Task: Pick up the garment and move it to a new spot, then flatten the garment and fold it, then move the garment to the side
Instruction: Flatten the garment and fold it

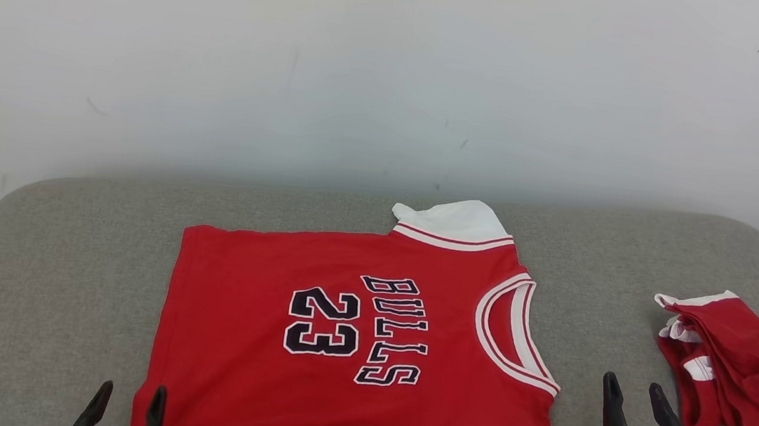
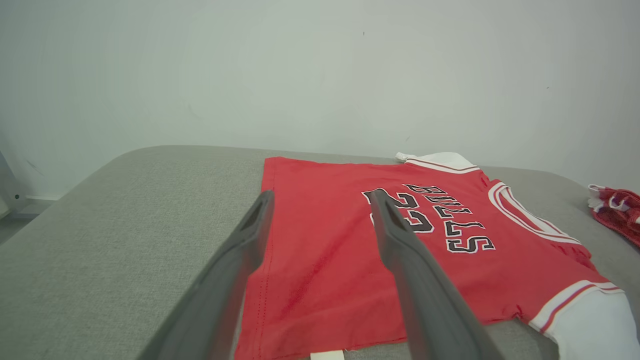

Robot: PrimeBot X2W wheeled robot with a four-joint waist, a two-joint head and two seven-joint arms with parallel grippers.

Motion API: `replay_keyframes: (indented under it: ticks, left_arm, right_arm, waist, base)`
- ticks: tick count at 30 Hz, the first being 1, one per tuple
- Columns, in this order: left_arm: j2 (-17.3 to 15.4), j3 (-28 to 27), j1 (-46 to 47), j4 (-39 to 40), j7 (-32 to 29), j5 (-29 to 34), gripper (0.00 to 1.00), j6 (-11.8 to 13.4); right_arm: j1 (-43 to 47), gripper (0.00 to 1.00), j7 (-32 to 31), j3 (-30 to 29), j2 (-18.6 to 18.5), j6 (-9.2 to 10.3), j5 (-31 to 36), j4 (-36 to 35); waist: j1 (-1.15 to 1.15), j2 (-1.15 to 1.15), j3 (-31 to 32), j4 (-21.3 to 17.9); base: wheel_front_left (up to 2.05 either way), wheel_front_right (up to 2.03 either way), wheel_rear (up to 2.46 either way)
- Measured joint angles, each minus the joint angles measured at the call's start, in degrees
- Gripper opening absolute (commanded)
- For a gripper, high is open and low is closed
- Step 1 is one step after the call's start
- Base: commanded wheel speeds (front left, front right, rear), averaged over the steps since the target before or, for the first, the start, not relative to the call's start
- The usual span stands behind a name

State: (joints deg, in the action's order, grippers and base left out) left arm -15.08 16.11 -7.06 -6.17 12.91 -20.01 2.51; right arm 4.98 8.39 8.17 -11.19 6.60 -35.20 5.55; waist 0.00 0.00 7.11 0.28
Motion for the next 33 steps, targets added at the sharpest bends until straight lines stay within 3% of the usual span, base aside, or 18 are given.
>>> replay_keyframes:
  ticks: [24, 33]
  left_arm:
    - [-0.9, -0.8, -0.9, 6.1, -5.4, -0.2, 1.00, 1.3]
    - [-0.9, -1.2, -2.4, -0.5, -18.3, -2.8, 1.00, 3.1]
  right_arm:
    - [0.3, 1.00, -0.1, 0.6, 0.0, 0.03, 0.1, -0.2]
    - [4.2, 1.00, -12.7, 6.9, -0.2, 0.23, -0.8, 0.4]
  waist:
    - [0.00, 0.00, -0.9, -0.4]
    - [0.00, 0.00, -1.1, -0.4]
  base:
    - [0.00, 0.00, 0.00]
    - [0.00, 0.00, 0.00]
